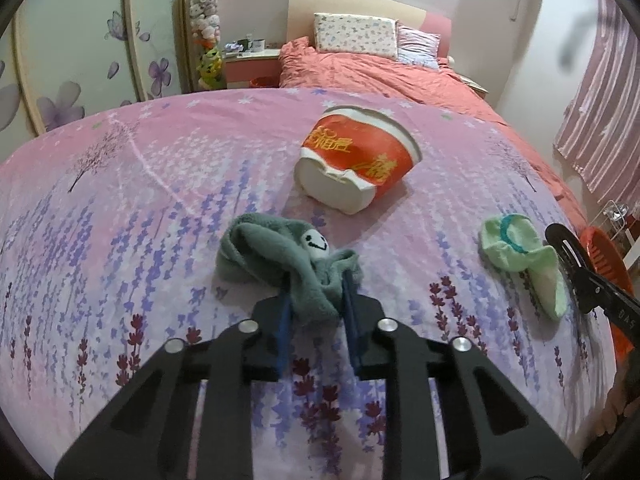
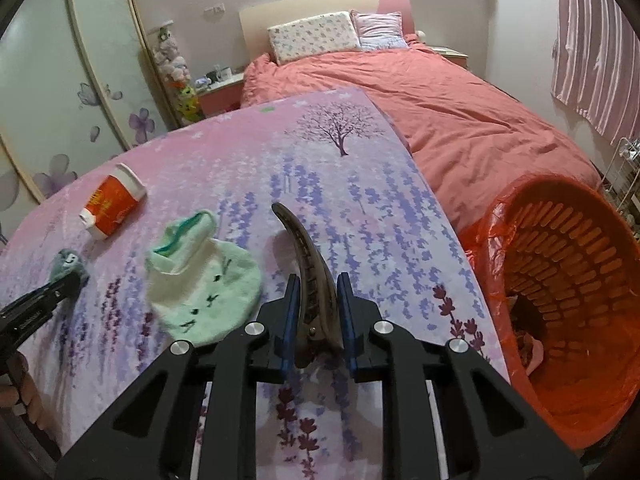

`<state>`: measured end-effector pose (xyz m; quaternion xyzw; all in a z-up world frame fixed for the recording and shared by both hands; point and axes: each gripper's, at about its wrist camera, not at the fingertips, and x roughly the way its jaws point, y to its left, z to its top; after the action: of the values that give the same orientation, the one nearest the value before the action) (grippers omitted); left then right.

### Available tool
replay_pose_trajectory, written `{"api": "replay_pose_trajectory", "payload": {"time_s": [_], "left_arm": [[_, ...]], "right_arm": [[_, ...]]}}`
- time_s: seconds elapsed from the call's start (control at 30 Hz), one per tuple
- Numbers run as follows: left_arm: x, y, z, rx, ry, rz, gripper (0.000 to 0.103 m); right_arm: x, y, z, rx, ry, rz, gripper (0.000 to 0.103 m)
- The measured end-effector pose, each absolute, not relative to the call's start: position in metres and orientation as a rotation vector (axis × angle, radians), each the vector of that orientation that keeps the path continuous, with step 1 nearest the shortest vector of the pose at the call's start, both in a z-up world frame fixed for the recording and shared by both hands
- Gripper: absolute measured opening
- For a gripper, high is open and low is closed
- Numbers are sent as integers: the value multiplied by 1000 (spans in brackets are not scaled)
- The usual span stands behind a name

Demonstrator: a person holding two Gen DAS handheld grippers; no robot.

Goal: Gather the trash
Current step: 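Lift the brown hair clip with the right gripper while the left lifts the green towel, then carry the hair clip with the right gripper while the left carries the towel, dropping both into the basket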

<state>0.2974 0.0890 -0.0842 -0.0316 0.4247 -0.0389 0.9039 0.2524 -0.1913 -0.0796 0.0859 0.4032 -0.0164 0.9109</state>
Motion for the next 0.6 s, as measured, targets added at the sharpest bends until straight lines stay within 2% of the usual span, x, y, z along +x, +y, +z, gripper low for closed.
{"api": "replay_pose_trajectory", "payload": {"time_s": [0.37, 0.6], "left_arm": [[269, 81, -46, -71, 792, -109, 20], [243, 47, -11, -52, 742, -170, 20]], "right_arm": [[224, -203, -49, 246, 741, -19, 19], [189, -219, -15, 277, 642, -30, 19]]}}
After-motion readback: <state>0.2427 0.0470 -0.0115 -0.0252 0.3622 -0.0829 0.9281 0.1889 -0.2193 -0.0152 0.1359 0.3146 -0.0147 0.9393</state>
